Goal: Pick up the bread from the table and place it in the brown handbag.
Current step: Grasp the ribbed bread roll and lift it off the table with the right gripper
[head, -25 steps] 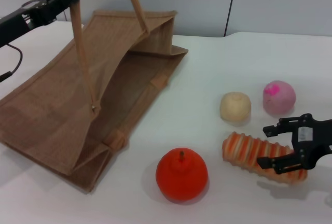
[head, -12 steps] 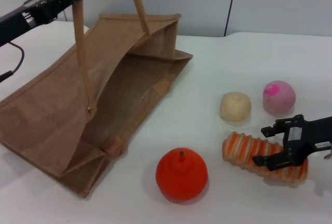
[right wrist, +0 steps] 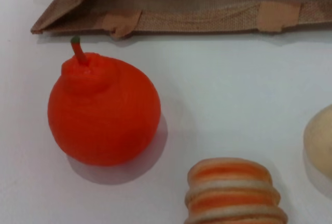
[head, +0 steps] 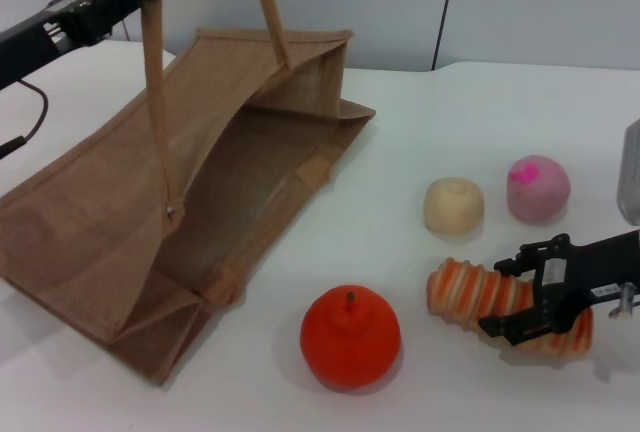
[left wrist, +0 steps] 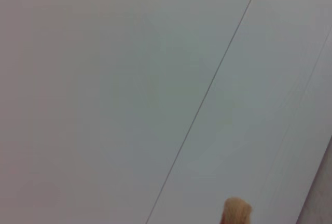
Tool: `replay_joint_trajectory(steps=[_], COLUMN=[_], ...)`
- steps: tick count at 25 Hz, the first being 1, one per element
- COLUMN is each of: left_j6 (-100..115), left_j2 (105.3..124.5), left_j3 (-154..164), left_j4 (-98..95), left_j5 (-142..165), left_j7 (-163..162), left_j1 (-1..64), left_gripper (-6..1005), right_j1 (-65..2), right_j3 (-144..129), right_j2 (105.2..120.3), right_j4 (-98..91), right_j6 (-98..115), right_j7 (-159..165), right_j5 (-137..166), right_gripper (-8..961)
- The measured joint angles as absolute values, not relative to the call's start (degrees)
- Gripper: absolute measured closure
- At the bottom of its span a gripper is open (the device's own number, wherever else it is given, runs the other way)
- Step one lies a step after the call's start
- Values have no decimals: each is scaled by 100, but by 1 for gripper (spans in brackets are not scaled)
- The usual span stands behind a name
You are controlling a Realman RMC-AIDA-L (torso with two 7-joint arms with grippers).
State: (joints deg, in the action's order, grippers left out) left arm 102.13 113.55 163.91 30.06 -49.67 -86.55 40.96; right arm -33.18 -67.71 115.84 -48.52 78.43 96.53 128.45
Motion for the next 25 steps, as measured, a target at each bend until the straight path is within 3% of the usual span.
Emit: replay_joint_trajectory(steps=[11, 25], left_j6=[10264, 10339], left_j2=[11352, 11338], left_j3=[16391, 16391], left_j4=[3016, 3015], left_j5=[-4966, -4966], left_j7=[-8680, -8685], left_j1=[4096, 4096], left_gripper=[878, 877], right_j1=[-3279, -3217], right_j3=[-7414, -7444], right_j2=[11583, 11584], right_j4=[-4916, -5139], right_j6=[7439, 7454], right_j7=[9961, 10077], right_j5=[12846, 12860], right_gripper=[149, 251])
